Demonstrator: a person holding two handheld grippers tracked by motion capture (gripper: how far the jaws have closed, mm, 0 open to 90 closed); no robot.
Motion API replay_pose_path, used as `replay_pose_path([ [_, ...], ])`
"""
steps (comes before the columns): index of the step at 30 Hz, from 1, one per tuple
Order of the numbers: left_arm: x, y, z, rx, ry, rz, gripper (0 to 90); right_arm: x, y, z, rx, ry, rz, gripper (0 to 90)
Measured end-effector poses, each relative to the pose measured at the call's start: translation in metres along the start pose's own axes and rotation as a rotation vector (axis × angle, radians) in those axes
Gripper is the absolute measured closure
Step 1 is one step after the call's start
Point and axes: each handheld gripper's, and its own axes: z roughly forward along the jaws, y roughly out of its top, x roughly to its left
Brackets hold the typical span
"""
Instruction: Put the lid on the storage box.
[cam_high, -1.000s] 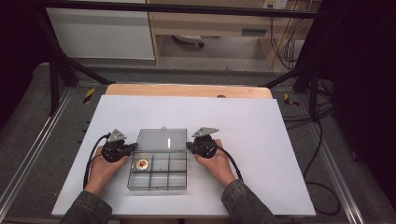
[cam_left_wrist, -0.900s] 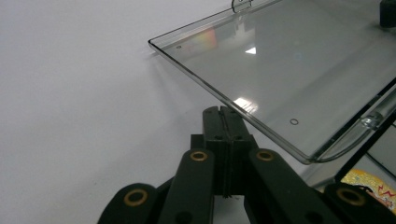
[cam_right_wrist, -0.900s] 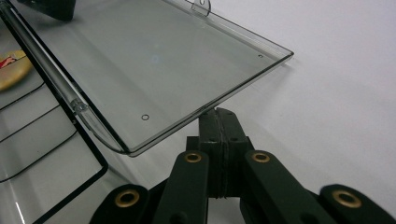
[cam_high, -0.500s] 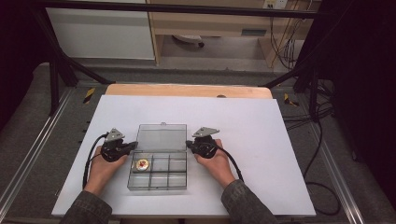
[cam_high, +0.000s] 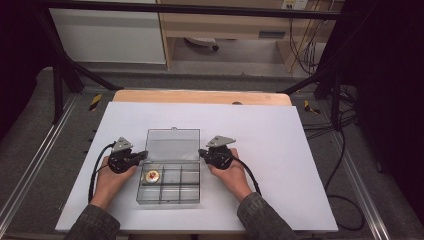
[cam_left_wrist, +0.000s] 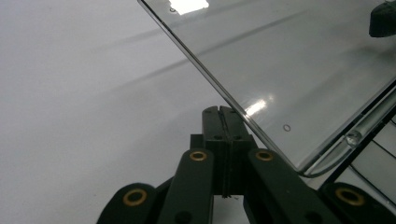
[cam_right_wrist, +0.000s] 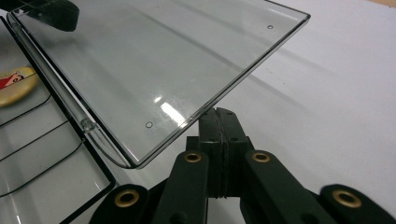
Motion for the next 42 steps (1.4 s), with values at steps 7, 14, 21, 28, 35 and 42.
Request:
replay_pose_path([
  [7, 0.0001, 0.0006, -0.001, -0.011, -0.003, -0.002, 90.0, -0.0001, 0.001, -0.0016, -0.015, 0.0, -0.001, 90.0],
  [14, 0.0, 0.0008, -0.0013, -0.018, -0.003, 0.0, 90.0, 0.0004, 0.0016, -0.0022, -0.025, -0.005, -0.012, 89.6],
  [21, -0.0003, 0.0013, -0.0023, -0.028, 0.002, 0.003, 90.0, 0.0006, 0.0024, -0.0031, -0.035, -0.009, -0.023, 89.7],
  [28, -0.0003, 0.0014, -0.0023, -0.032, -0.003, 0.002, 90.0, 0.0008, 0.0031, -0.0039, -0.04, -0.009, -0.028, 89.7],
  [35, -0.0004, 0.0017, -0.0028, -0.039, -0.006, 0.005, 90.0, 0.0008, 0.0036, -0.0048, -0.045, -0.006, -0.028, 89.6],
  [42, -0.0007, 0.002, -0.0032, -0.045, -0.004, 0.01, 90.0, 0.0009, 0.0045, -0.0059, -0.05, -0.008, -0.032, 89.6],
])
